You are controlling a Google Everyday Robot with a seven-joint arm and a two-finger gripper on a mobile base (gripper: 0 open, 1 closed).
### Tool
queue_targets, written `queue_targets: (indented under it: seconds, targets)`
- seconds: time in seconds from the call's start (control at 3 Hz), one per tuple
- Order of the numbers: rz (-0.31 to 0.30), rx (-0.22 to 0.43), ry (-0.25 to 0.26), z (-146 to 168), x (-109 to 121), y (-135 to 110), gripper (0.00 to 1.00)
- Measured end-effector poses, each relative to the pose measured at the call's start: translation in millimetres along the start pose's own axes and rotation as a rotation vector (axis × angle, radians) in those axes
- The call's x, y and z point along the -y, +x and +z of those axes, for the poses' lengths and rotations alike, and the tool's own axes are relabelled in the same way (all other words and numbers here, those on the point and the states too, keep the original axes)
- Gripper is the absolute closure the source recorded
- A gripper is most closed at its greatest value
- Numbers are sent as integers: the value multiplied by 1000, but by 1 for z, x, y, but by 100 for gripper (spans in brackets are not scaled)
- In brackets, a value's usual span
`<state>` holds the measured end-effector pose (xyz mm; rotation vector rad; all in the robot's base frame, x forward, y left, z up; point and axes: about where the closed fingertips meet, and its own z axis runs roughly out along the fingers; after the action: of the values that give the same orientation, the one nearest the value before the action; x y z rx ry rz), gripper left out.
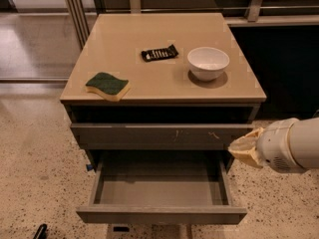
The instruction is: Close middle drawer
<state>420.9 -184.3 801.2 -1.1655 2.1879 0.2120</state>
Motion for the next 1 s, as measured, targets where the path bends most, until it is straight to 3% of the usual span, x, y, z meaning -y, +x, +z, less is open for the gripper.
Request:
queue_targets:
  seconds: [0.33, 0.67, 1.0]
  targets:
    - [84, -19, 26, 39, -16, 34, 100]
    - [190, -24, 11, 81, -31, 76, 100]
    - [281, -10, -68, 132, -48, 109, 100]
